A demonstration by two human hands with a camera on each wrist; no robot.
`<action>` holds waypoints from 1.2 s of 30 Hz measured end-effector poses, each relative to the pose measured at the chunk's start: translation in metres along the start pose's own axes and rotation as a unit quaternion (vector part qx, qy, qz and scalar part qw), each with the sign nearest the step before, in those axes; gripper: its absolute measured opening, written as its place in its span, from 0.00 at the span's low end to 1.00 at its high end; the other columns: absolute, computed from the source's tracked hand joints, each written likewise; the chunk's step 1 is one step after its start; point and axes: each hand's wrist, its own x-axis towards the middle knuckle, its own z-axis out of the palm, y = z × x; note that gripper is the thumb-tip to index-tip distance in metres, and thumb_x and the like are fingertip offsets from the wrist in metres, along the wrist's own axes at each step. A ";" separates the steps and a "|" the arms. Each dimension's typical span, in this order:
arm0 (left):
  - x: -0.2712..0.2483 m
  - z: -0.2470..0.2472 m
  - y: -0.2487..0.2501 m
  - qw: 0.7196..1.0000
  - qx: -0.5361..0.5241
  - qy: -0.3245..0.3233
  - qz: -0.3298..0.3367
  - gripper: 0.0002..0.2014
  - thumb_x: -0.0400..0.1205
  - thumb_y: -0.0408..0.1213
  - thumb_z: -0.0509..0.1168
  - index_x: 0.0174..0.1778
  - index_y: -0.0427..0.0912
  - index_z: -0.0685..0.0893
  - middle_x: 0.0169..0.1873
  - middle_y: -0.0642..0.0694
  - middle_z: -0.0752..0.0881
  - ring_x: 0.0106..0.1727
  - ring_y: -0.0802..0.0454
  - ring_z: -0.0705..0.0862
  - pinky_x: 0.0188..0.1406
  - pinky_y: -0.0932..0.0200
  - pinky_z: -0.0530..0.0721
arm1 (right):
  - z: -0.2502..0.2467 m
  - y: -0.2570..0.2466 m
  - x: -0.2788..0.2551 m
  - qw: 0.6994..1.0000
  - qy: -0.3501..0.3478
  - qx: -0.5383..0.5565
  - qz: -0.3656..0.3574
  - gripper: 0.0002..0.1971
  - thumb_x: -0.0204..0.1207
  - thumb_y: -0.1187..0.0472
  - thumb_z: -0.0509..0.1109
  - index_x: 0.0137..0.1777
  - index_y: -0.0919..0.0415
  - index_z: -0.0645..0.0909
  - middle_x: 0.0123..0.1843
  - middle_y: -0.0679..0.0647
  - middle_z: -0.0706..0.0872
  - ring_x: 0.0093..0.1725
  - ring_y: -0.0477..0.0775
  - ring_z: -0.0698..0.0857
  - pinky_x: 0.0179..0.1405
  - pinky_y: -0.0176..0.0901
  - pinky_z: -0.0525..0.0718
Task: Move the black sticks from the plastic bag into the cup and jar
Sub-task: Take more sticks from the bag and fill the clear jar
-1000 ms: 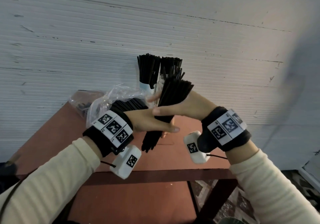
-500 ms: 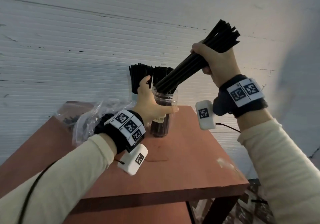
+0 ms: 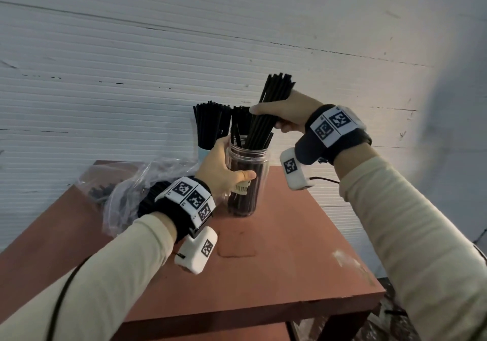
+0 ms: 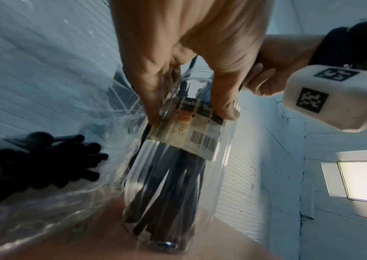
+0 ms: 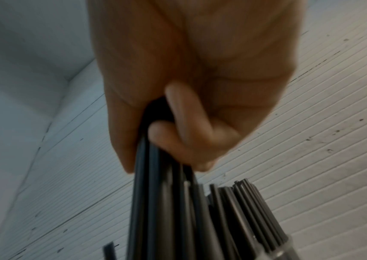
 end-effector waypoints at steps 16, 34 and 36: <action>0.004 0.000 -0.005 0.998 0.060 0.002 0.023 0.47 0.71 0.37 0.79 0.81 0.45 0.58 0.61 0.59 0.73 0.63 0.65 0.71 0.61 0.70 0.68 | 0.045 0.019 -0.028 0.942 0.095 -0.203 -0.251 0.23 0.85 0.51 0.62 0.78 0.56 0.70 0.79 0.51 0.71 0.77 0.47 0.69 0.74 0.35 0.63; -0.028 -0.052 0.015 0.994 0.099 0.035 0.029 0.29 0.75 0.31 0.72 0.72 0.50 0.75 0.68 0.46 0.80 0.64 0.53 0.81 0.67 0.55 0.79 | 0.096 0.012 -0.062 0.926 0.196 -0.038 -0.320 0.03 0.76 0.65 0.69 0.47 0.61 0.84 0.41 0.50 0.84 0.40 0.44 0.80 0.41 0.29 0.77; -0.040 -0.073 0.016 0.987 0.135 0.077 0.048 0.20 0.75 0.32 0.70 0.61 0.54 0.82 0.60 0.51 0.84 0.56 0.55 0.84 0.57 0.58 0.82 | 0.110 0.010 -0.066 0.953 0.104 -0.028 -0.282 0.02 0.76 0.62 0.71 0.45 0.59 0.85 0.38 0.47 0.85 0.37 0.42 0.81 0.39 0.29 0.78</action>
